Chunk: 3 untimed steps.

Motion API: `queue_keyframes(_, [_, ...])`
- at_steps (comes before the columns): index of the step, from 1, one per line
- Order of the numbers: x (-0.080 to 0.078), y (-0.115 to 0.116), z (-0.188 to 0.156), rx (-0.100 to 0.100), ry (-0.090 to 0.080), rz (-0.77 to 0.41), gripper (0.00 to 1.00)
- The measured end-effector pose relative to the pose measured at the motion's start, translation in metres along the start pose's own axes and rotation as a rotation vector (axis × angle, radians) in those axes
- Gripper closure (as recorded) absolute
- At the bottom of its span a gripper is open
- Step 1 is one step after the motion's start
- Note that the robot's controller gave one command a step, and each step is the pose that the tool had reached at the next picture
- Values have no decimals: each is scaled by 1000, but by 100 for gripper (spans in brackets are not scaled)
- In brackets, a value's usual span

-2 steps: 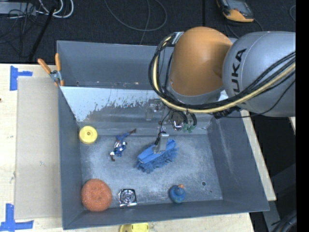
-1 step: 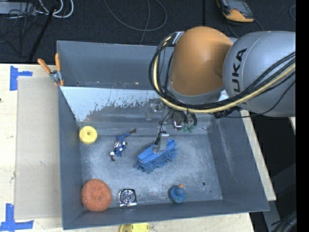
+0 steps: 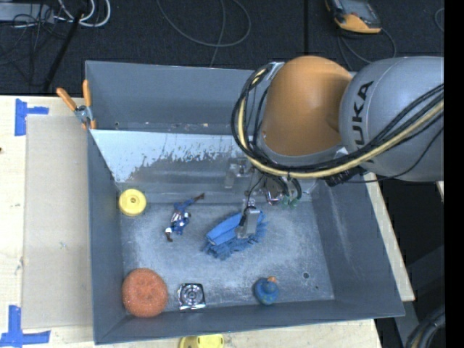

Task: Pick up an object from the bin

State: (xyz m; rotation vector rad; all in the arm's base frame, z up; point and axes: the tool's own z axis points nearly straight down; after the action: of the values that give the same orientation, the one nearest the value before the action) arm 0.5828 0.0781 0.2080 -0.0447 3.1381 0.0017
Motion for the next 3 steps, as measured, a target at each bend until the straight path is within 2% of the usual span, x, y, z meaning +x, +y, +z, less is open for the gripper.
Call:
queue_keyframes(1, [26, -17, 46, 1, 1, -78, 0])
queue_keyframes(2, [38, -34, 79, 0, 7, -97, 0])
queue_keyframes(3, [15, -25, 95, 1, 1, -3, 0])
